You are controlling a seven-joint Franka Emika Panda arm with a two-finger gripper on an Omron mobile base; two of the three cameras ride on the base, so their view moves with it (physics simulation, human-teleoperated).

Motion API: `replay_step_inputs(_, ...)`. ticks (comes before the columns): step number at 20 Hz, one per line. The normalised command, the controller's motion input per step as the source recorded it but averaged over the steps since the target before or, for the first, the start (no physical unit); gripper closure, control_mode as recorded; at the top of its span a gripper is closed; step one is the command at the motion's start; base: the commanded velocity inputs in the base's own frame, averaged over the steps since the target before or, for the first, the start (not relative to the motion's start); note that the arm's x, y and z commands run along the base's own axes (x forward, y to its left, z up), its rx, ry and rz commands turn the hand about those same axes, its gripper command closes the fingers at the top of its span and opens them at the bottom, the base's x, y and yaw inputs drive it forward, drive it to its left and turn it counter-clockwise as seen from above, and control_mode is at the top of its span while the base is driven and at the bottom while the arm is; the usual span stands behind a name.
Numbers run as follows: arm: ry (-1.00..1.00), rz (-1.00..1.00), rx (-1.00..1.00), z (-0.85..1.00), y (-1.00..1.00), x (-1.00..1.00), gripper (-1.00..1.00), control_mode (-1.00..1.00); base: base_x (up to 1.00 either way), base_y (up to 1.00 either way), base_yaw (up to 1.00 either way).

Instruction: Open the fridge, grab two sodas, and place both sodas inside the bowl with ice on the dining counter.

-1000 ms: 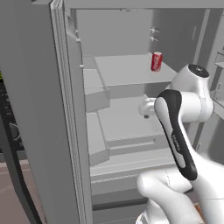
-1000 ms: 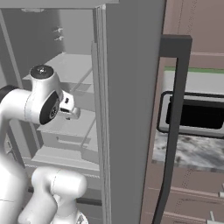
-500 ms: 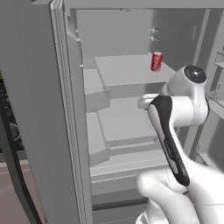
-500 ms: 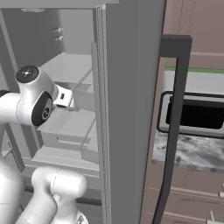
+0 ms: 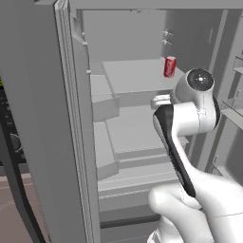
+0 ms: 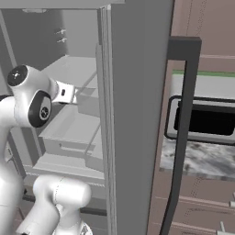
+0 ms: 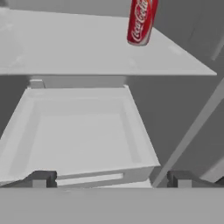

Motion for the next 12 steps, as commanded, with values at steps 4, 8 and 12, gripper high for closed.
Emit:
replay_step_inputs(4,-0.13,-0.08,-0.11,0.24,-0.23,0.19,-1.00,-1.00,0.00,0.00,0.00)
replay_step_inputs(8,-0.15,-0.05,-0.05,0.19,-0.27,0.22,-1.00,-1.00,0.00,0.00,0.00)
replay_step_inputs(12,-0.17,0.00,0.00,0.20,-0.27,0.25,-1.00,-1.00,0.00,0.00,0.00)
